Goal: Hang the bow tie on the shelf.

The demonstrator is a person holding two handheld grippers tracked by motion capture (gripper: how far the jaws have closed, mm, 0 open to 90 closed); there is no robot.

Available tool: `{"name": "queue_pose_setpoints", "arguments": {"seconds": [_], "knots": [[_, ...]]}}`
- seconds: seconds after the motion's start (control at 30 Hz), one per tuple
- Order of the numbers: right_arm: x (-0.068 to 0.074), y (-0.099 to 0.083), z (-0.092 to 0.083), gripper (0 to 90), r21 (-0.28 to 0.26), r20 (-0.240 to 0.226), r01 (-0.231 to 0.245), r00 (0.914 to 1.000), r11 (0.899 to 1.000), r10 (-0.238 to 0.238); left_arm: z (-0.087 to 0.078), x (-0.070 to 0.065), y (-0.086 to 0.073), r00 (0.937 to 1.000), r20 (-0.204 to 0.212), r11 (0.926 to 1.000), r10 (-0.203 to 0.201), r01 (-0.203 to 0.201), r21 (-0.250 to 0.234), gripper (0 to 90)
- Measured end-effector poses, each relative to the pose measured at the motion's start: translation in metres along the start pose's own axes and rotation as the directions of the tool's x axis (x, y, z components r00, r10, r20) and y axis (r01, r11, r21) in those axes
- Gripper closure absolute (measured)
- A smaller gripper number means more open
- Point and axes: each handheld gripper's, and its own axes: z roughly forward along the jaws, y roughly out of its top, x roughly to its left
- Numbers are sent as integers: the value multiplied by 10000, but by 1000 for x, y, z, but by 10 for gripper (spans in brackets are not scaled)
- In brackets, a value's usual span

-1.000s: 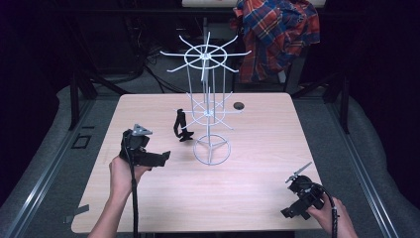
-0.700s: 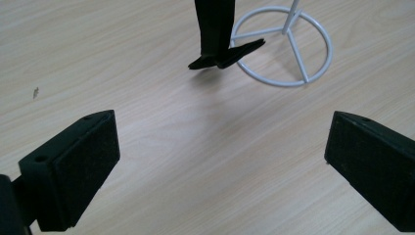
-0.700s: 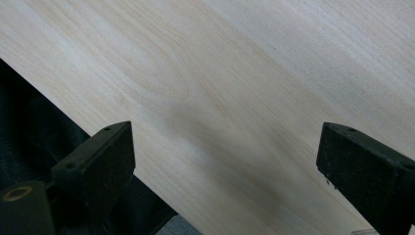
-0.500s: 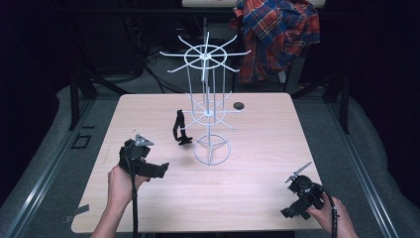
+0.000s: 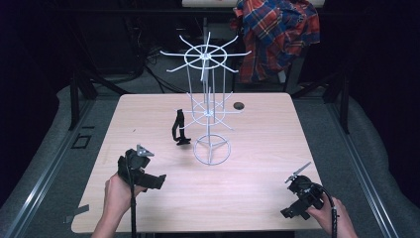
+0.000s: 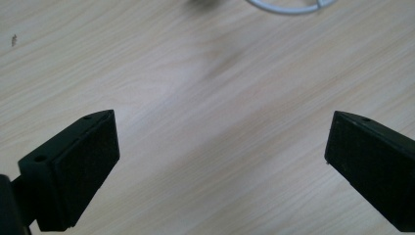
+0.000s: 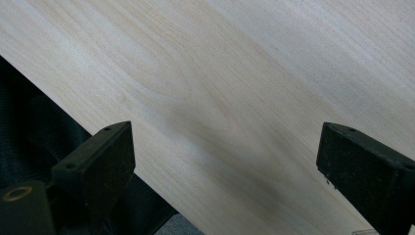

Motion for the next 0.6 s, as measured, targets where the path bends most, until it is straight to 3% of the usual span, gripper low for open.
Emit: {"name": "queue_pose_setpoints", "arguments": {"seconds": [0.07,0.13,0.2,0.27,0.43,0.6], "knots": [[0,0,0,68,-1,4,-7,10000,10000,7,3,-1,-4,9999,58,9996,105,-107,249,0],[2,-1,3,68,-404,-107,-342,9994,9986,338,5,-2,-7,9998,96,9988,172,-176,456,0],[0,0,0,68,38,7,28,10000,10000,-28,9,-2,-10,9996,171,9974,216,-228,687,0],[0,0,1,68,-52,-47,-6,10000,10000,6,13,-3,-11,9993,283,9958,230,-254,879,0],[2,1,2,68,-135,6,-60,10000,9999,60,16,-9,-10,9985,311,9941,447,-475,979,0],[1,1,1,68,-29,-78,6,10000,10000,-6,18,-6,-10,9988,316,9936,378,-410,1049,0]]}}
